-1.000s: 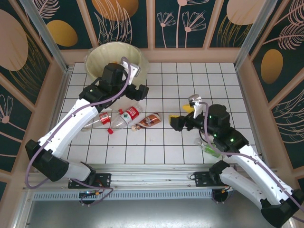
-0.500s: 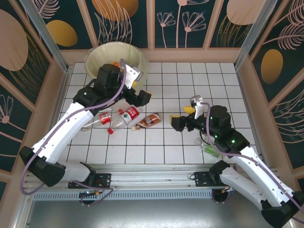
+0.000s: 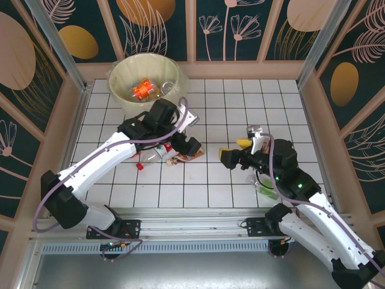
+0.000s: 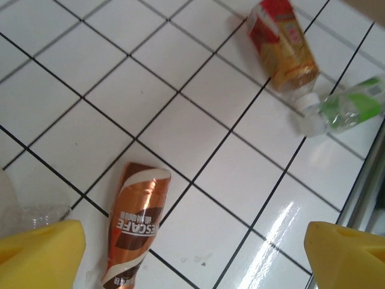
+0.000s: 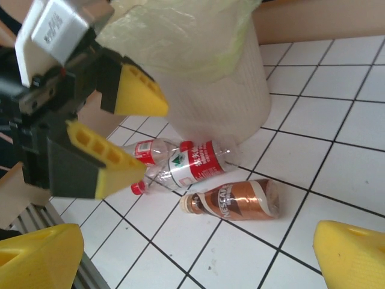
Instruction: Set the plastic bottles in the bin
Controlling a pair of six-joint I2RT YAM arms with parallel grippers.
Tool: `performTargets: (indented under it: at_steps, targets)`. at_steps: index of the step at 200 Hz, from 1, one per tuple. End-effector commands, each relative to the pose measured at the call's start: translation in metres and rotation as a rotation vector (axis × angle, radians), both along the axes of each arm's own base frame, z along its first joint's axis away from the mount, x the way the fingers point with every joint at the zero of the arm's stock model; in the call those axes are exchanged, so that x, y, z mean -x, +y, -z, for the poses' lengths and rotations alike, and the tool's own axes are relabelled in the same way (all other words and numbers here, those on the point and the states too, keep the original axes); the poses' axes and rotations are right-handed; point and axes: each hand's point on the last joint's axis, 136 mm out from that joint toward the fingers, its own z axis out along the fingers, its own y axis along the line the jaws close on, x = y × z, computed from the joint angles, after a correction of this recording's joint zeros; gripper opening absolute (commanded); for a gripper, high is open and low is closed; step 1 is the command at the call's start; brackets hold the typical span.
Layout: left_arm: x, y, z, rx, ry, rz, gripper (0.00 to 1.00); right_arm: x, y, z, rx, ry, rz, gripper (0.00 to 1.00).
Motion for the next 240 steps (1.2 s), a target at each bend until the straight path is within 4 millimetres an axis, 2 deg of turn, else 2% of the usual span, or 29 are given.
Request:
performTargets:
  at_steps: [1, 16, 44, 71, 73, 79, 101, 184, 210, 240]
  targets:
    - [-0.010, 0.002, 0.032, -0.119, -0.023, -0.025, 0.92, -0.012, -0.014, 0.006, -0.010, 0.028, 0.118, 0.99]
    - [-0.015, 0.000, 0.050, -0.151, -0.001, -0.029, 0.87, -0.019, -0.024, 0.011, -0.007, 0.044, 0.196, 0.99]
    - [-0.026, -0.006, 0.080, -0.206, 0.006, -0.022, 0.86, -0.032, -0.050, 0.021, -0.020, 0.081, 0.383, 0.99]
    - [-0.034, -0.011, 0.100, -0.243, 0.012, -0.008, 0.85, -0.034, -0.055, 0.033, -0.013, 0.110, 0.421, 0.99]
    - [-0.035, -0.011, 0.109, -0.260, 0.023, -0.005, 0.85, -0.034, -0.056, 0.034, -0.012, 0.111, 0.423, 0.99]
    - [-0.036, -0.010, 0.118, -0.281, 0.028, -0.004, 0.85, -0.034, -0.056, 0.036, -0.009, 0.114, 0.425, 0.99]
    - [-0.040, -0.010, 0.137, -0.328, 0.041, 0.009, 0.79, -0.034, -0.058, 0.039, -0.002, 0.119, 0.434, 0.99]
    - [-0.040, -0.006, 0.188, -0.418, 0.099, 0.029, 0.71, -0.033, -0.059, 0.044, 0.016, 0.121, 0.436, 0.99]
    - [-0.039, -0.007, 0.196, -0.419, 0.116, 0.028, 0.71, -0.032, -0.060, 0.045, 0.015, 0.123, 0.436, 0.99]
    - [-0.037, -0.005, 0.197, -0.422, 0.125, 0.024, 0.76, -0.032, -0.059, 0.047, 0.015, 0.126, 0.436, 0.99]
